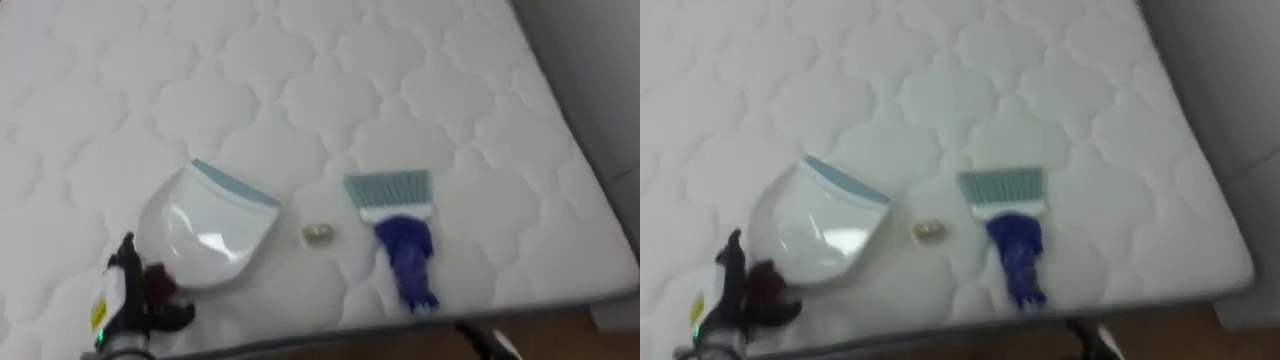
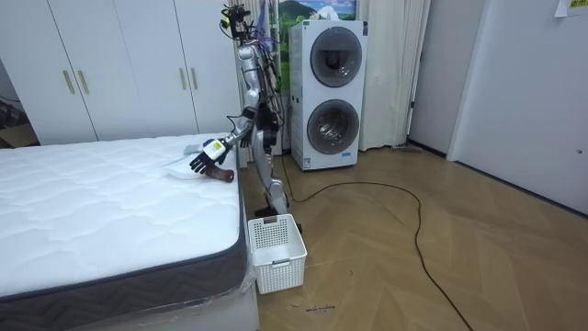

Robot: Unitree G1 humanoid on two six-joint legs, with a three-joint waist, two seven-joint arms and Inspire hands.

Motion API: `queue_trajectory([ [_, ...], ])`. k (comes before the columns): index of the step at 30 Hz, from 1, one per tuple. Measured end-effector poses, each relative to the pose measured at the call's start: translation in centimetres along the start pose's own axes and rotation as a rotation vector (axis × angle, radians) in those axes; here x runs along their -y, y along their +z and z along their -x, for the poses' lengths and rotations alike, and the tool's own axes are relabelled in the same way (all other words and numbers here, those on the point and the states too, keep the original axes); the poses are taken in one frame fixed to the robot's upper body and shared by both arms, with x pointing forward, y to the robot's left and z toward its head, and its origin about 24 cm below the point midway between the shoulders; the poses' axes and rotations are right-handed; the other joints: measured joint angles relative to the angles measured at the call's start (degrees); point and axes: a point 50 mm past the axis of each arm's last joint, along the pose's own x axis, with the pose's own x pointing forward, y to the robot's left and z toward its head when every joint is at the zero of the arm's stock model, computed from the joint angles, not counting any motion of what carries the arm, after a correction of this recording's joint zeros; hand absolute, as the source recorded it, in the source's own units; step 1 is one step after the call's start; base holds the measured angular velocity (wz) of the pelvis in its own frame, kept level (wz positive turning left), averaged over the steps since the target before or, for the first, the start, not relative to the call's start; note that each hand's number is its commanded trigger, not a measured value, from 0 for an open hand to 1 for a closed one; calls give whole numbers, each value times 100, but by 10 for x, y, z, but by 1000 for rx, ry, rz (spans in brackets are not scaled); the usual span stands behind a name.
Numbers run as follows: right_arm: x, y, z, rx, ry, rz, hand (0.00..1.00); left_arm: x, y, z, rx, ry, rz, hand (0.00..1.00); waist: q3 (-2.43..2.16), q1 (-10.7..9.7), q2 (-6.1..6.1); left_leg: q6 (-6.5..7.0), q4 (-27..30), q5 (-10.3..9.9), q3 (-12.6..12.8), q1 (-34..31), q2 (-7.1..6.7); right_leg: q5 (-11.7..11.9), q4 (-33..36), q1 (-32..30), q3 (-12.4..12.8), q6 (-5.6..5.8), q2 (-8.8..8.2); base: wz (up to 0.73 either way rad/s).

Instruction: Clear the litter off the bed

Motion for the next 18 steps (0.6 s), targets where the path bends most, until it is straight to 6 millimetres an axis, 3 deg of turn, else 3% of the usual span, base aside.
queue_trajectory([
  [1, -2, -4, 1, -16, 7, 2, 0, -1, 4, -3, 14, 6, 2, 0, -2, 7, -30, 90, -26, 93, 127, -81, -2, -10, 30, -34, 119, 37, -15, 54],
  [2, -4, -6, 1, -33, 22, -4, 0, -2, 9, -7, 27, 26, 8, 0, -27, 85, -70, 117, -66, 218, 295, -51, -20, -38, 143, -142, 97, 100, -37, 20],
  [3, -4, -6, 1, -36, 24, -8, 0, -3, 12, -9, 34, 35, 10, 0, -25, 131, -73, 123, -55, 221, 334, -55, -35, -55, 180, -169, 47, 127, -48, -5],
  [5, 0, -1, -1, -37, 12, -8, 0, -3, 0, -5, -16, 43, -12, 0, -16, 229, -21, 131, -9, 217, 415, -44, -112, -71, 181, -166, -267, 147, -98, -23],
  [8, 1, 5, -3, -20, 8, -6, 0, -4, -5, -5, -58, 59, 9, 0, -23, 237, 53, 158, 163, 202, 427, -288, -192, -80, 240, -322, -491, 116, -181, 6],
  [12, 5, 8, -5, -35, -5, -25, 0, -8, -8, -11, -116, 83, 26, 0, -14, 255, 67, 174, 501, 185, 427, -626, -216, -138, 543, -602, -511, 74, -244, 12],
  [18, 9, 17, -7, -12, -13, -41, 0, -11, -7, -17, -175, 87, 85, 0, 30, 113, 74, 182, 863, 66, 480, -1023, -266, -300, 1120, -1073, -394, 72, -336, 0],
])
